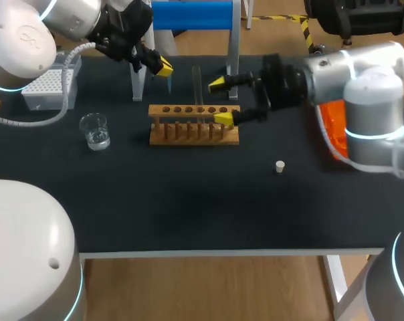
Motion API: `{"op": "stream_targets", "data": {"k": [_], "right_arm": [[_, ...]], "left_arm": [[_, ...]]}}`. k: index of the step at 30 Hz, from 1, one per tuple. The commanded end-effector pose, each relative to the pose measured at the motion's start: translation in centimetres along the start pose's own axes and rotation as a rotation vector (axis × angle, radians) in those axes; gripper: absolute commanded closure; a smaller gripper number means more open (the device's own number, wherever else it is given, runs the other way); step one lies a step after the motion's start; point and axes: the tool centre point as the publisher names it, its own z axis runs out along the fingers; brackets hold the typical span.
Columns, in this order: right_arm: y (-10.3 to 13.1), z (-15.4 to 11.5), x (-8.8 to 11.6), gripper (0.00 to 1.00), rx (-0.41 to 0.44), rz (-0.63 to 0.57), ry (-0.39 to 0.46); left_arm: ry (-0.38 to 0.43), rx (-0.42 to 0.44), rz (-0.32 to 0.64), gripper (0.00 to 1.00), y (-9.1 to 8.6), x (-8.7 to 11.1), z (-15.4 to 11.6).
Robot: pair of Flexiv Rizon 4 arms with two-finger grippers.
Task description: Invert the test tube, pick up the pipette, mount the tip to pipette, aspirate from beaker and dispense into the tube, eject the tip, return the pipette, and cap with the stopper.
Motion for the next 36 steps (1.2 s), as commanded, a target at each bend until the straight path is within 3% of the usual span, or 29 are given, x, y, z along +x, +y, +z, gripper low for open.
{"op": "stream_targets", "data": {"k": [1, 16, 36], "right_arm": [[-0.1, 2.0, -1.6, 0.00, -0.020, 0.012, 0.039], [1.0, 4.8, -3.0, 0.00, -0.102, 0.048, 0.032], [1.8, 8.0, -5.0, 0.00, -0.131, 0.061, -0.006]], "left_arm": [[0.002, -0.006, -0.002, 1.00, -0.1, 0.0, -0.1], [0.002, -0.006, -0.002, 1.00, -0.1, 0.0, -0.1], [0.002, -0.006, -0.002, 1.00, -0.1, 0.0, -0.1]]}}
